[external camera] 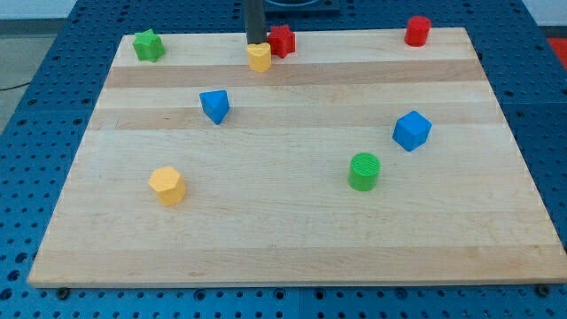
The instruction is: Push the yellow heart closer to yellow hexagon
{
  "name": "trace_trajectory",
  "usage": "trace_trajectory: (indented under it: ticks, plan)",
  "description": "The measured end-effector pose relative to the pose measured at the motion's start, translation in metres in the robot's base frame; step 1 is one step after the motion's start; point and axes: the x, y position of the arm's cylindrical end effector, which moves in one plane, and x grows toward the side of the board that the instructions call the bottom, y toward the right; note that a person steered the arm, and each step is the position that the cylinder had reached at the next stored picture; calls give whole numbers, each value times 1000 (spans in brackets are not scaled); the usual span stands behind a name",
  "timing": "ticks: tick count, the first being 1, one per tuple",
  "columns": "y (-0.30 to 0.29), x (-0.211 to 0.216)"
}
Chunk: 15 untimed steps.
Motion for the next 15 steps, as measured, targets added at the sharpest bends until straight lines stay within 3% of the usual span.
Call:
trace_trajectory:
  ticks: [4,7,9,14,15]
  plan:
    - [30,137]
    - [-4,109]
    - [-10,162]
    - [-132,199]
    - [-135,226]
